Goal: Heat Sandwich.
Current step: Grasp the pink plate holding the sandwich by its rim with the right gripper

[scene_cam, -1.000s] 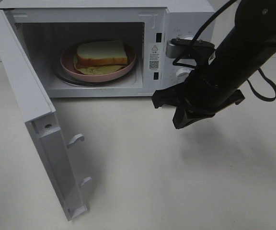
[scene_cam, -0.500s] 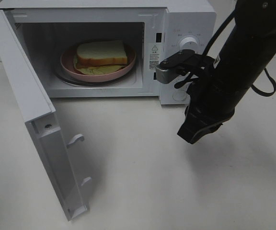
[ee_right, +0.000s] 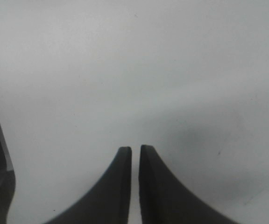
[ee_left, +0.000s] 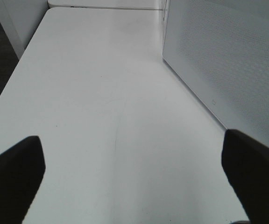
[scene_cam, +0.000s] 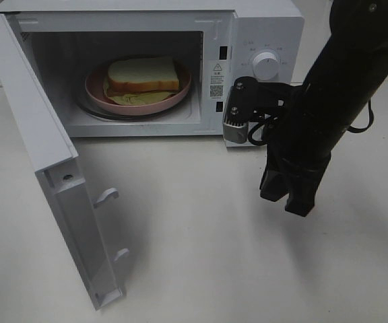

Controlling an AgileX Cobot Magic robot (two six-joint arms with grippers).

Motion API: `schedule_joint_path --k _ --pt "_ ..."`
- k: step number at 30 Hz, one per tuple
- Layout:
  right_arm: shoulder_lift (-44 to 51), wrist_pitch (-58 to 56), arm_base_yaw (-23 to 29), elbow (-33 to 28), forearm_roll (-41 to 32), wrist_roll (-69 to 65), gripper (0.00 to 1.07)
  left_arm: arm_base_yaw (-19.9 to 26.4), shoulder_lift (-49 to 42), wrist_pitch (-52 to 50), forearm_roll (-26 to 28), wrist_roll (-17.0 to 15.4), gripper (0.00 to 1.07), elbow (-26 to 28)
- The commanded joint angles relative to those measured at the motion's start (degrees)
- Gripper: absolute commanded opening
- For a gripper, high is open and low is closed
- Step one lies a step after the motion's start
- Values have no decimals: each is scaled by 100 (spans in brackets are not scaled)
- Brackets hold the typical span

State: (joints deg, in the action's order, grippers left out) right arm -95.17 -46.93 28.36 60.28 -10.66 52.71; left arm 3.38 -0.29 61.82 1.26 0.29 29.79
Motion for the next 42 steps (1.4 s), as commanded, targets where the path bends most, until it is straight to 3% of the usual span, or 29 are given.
schedule_joint_path --k 1,9,12,13,15,17,21,22,27,34,42 --pt "57 -86 -40 17 189 940 11 0 -103 -52 11 11 98 -11" --pt "57 -63 -34 17 235 1536 21 0 -103 -52 11 11 98 -11" --pt "57 57 -23 17 235 1507 36 0 -103 -52 11 11 98 -11" --pt "57 120 -23 17 218 1398 46 0 -103 -52 11 11 98 -11" --pt "57 126 -23 17 206 1341 49 0 -103 -52 11 11 98 -11" --pt "57 155 -23 17 206 1146 61 0 -103 -52 11 11 98 -11" --pt "57 212 -23 17 212 974 73 0 -103 -52 11 11 98 -11" --pt "57 212 -23 17 212 951 80 0 -103 -52 11 11 98 -11" --pt "57 246 -23 17 229 963 87 0 -103 -52 11 11 98 -11" --pt "57 172 29 206 246 1094 86 0 -103 -52 11 11 98 -11" --pt "57 172 453 831 1266 1146 85 0 -103 -52 11 11 98 -11"
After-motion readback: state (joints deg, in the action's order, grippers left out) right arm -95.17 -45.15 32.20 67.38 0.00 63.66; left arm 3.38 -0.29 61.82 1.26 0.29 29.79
